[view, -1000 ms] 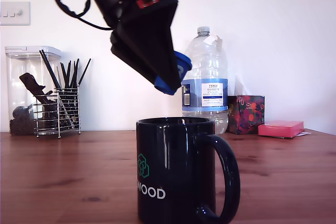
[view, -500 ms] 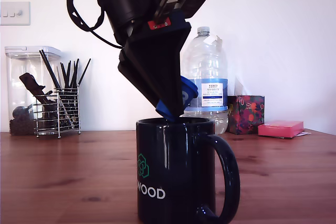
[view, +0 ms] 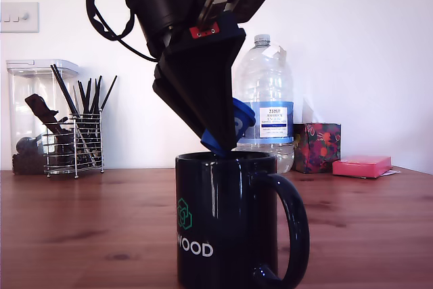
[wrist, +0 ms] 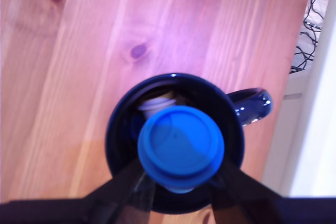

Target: Pick up the coffee capsules from the table one by one and drop them inside the nearest coffee cup

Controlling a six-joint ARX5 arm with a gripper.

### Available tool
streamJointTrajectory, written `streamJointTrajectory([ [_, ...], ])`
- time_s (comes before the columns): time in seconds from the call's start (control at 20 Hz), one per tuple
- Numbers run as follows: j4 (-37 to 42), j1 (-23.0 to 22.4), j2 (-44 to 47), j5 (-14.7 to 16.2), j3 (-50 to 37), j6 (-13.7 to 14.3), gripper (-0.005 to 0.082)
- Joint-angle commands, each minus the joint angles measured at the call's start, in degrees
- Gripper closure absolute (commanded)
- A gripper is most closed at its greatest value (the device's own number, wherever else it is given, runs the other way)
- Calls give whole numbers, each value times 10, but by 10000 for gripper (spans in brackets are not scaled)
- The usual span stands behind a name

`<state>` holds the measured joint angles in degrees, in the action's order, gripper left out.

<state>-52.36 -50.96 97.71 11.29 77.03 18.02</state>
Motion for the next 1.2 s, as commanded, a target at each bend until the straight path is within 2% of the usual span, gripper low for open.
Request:
streamJointTrajectory([
  [0.0,1,-2,6,-4,-2,5,528],
  [0.1,3,-2,6,-5,-2,4,184],
  [0.15,4,-2,6,-14,-2,4,67],
  [0.2,5,-2,6,-18,-2,4,16],
  [0.6,18,-3,5,-17,-2,4,26],
  [0.65,23,-3,3,-17,-2,3,43],
  [0.7,30,-3,0,-17,-2,2,99],
  [0.75,37,-3,-5,-17,-2,2,211],
  [0.8,45,-3,-12,-16,-2,2,365],
  [0.9,67,3,-28,-5,-2,3,717],
  [0.95,79,8,-37,6,-4,3,794],
  [1.05,109,20,-57,26,-14,-1,790],
  [1.15,139,37,-80,31,-26,-12,789],
])
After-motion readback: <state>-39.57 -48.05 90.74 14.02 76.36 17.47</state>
